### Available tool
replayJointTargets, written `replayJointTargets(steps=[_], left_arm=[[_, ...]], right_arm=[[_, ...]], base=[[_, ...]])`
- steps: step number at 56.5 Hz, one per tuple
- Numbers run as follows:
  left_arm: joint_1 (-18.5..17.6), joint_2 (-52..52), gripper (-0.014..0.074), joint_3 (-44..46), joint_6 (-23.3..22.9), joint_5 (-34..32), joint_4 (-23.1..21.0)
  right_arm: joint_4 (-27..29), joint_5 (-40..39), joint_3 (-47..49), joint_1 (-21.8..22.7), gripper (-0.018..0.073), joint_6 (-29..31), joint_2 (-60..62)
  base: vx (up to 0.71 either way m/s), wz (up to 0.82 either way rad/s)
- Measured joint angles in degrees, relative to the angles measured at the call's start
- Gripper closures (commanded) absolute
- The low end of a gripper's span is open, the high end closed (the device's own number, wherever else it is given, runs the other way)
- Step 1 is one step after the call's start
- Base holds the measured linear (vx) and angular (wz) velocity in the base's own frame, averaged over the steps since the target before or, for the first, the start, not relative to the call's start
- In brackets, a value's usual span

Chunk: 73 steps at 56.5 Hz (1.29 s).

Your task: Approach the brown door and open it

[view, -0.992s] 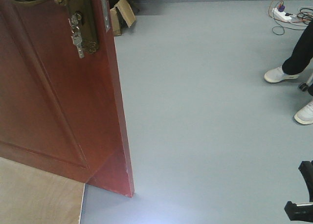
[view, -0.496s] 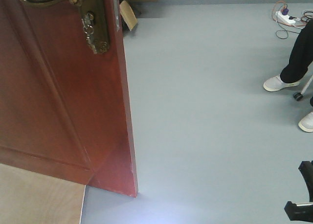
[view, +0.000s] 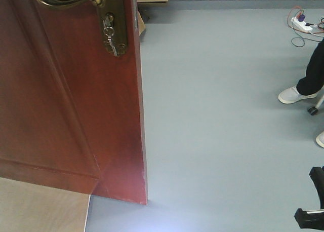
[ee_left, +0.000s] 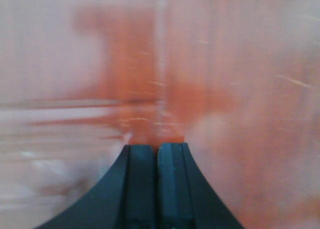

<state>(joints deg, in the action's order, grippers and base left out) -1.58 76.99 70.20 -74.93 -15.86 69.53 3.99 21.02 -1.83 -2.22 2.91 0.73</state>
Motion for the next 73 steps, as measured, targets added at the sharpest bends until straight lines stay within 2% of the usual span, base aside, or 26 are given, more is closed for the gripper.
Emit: replayJointTargets(steps=[73], left_arm=[[0.0, 0.1, 0.0561, -0.05, 0.0, 0.11, 0.0]], right_arm=[[0.0, 0.0, 0.0, 0.0, 0.0559, 0.0, 0.0]], base=[[0.06, 0.03]])
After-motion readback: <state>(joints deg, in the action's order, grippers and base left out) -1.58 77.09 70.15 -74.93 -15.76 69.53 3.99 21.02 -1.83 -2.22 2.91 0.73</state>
